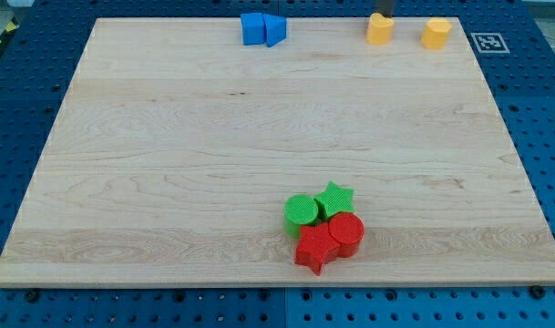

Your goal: Drag the yellow heart towards bottom

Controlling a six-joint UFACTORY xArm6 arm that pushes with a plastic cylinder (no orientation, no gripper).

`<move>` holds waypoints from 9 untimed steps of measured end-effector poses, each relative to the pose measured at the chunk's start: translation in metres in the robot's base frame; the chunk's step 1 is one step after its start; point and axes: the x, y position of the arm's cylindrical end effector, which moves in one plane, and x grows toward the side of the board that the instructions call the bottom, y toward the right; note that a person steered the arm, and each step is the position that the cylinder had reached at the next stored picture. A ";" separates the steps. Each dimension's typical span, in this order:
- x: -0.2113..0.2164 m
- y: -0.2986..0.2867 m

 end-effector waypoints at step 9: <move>0.076 -0.011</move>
